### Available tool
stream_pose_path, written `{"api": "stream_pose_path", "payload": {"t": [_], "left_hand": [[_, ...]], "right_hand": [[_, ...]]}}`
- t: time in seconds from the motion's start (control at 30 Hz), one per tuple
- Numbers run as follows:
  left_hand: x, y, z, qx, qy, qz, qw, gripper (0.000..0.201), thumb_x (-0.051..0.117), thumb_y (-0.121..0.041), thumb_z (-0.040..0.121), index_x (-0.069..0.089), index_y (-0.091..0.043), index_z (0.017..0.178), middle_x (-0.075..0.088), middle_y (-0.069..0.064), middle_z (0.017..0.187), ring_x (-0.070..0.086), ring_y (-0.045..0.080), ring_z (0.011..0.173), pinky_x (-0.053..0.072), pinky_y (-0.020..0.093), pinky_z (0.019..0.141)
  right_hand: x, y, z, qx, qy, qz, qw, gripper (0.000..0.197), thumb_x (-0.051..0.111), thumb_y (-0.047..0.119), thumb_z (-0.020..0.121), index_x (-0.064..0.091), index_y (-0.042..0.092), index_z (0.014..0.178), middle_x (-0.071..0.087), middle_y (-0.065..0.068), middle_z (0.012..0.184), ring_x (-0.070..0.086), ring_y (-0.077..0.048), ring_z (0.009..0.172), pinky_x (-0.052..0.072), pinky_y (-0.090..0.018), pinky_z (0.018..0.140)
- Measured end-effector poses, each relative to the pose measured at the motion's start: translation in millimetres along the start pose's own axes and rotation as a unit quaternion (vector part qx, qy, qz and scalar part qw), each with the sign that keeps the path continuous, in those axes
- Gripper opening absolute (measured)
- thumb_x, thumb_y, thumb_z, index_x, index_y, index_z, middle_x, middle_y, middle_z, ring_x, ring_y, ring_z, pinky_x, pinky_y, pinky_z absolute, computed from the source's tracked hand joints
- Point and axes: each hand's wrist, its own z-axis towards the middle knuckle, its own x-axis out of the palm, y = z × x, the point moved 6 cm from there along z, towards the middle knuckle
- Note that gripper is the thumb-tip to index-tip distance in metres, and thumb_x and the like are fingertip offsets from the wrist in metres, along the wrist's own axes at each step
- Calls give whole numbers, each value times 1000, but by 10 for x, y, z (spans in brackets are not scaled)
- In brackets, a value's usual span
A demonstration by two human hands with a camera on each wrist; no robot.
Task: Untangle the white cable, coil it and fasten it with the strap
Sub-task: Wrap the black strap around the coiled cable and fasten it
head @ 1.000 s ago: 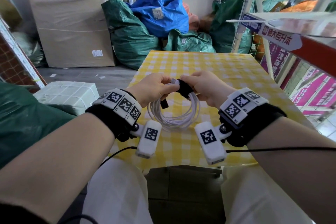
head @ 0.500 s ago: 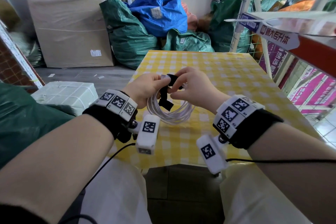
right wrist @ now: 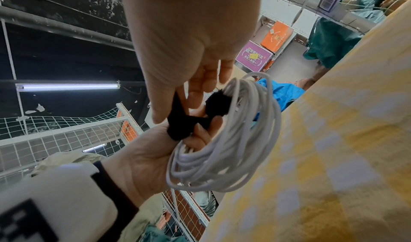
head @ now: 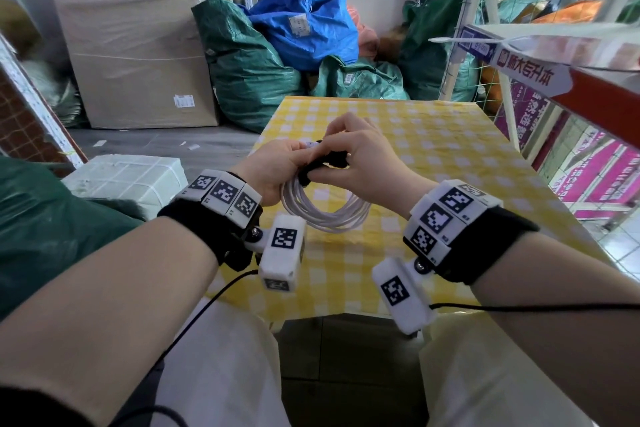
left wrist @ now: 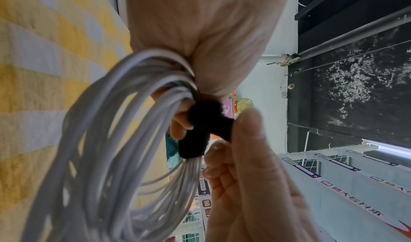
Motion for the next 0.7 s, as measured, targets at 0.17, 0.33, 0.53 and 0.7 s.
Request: {"api": "stream_pose_path", "payload": {"t": [0.17,0.33,0.53,0.7], "left_hand": [[-24,2,28,8,-12,33,999,15,60,-17,90,58,-3,87,53,7,69,50,9,48,43,18,44],[-26,-33,7,29,-31,9,999,8,60,-1,87,56,-6,83,59,8,64,56,10,41,46,19,40],[-172,-10,79,51,-112,90,988,14,62,2,85,55,-10,89,57,10,77,54,13,51,41,18,41],[-289,-27,147,87,-199,186,958,19,56,2,84,60,-1,102,58,17,82,54,22,54,43,28,49]], "right_hand": [[-54,32,-20,64,12,64,996,28,72,45,77,76,18,81,68,-2,70,56,-11,62,44,-28,58],[-62,7,-2,92,44,33,994,16,77,24,74,76,18,89,53,17,61,48,1,53,37,-8,49],[-24,-73,-5,129,29,-3,991,18,75,19,75,74,14,93,48,16,61,46,-1,54,36,-8,45],[26,-56,-32,156,35,50,986,6,74,12,76,70,11,80,57,6,60,61,-17,64,52,-30,59]]}}
